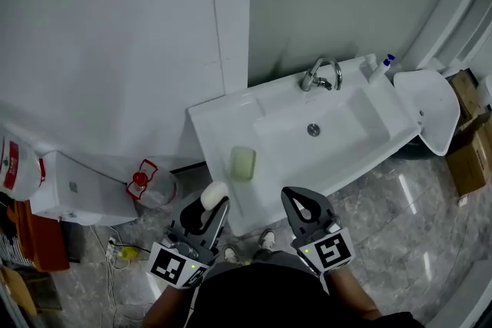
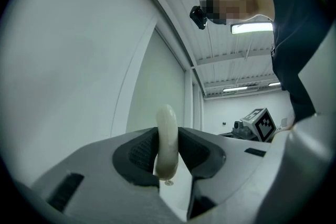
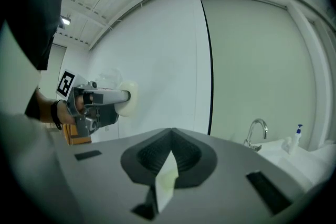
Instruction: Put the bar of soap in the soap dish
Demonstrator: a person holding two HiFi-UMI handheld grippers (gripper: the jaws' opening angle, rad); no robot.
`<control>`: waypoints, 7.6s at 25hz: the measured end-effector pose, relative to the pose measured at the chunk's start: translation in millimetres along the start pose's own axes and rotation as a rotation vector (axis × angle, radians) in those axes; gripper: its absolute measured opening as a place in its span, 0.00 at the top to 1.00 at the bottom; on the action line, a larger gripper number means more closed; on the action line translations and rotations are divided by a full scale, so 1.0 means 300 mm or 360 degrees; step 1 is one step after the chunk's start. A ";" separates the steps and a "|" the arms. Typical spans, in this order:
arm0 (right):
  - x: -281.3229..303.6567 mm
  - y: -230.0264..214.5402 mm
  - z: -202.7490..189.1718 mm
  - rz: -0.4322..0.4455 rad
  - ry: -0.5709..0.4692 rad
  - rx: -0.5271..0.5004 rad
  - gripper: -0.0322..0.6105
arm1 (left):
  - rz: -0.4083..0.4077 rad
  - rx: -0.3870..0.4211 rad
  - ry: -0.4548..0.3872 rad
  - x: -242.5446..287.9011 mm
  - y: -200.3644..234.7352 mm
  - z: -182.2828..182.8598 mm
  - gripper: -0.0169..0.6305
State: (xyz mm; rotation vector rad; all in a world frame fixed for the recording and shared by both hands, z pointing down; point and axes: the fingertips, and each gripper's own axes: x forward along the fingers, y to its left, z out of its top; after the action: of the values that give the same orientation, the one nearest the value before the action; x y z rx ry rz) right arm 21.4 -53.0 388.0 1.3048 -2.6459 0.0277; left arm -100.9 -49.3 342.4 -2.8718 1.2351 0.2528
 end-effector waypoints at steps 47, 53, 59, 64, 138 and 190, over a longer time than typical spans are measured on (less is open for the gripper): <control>-0.086 -0.192 -0.141 -0.0179 0.0144 0.0033 0.93 | 0.0057 -0.0452 0.0686 0.190 0.301 -0.780 0.81; -0.082 -0.204 -0.156 -0.0166 0.0154 0.0057 0.93 | 0.0011 -0.0492 0.0793 0.240 0.293 -0.868 0.81; -0.054 -0.224 -0.174 -0.0137 0.0167 0.0066 0.93 | 0.0019 -0.0584 0.0906 0.280 0.300 -0.962 0.81; -0.023 -0.249 -0.184 -0.0116 0.0172 0.0078 0.93 | 0.0030 -0.0622 0.0986 0.308 0.308 -1.022 0.81; 0.123 -0.400 -0.238 0.0063 0.0096 0.0205 0.93 | 0.0322 -0.1133 0.1516 0.366 0.244 -1.263 0.78; -0.029 -0.195 -0.147 -0.0104 0.0027 0.0161 0.93 | 0.0094 -0.0548 0.1446 0.288 0.282 -1.105 0.58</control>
State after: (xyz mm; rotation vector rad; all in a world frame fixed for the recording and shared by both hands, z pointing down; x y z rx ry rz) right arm 79.8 -77.7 425.7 1.4151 -2.6168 0.1647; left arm -55.3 -192.7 661.7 -3.3485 1.4538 -1.0569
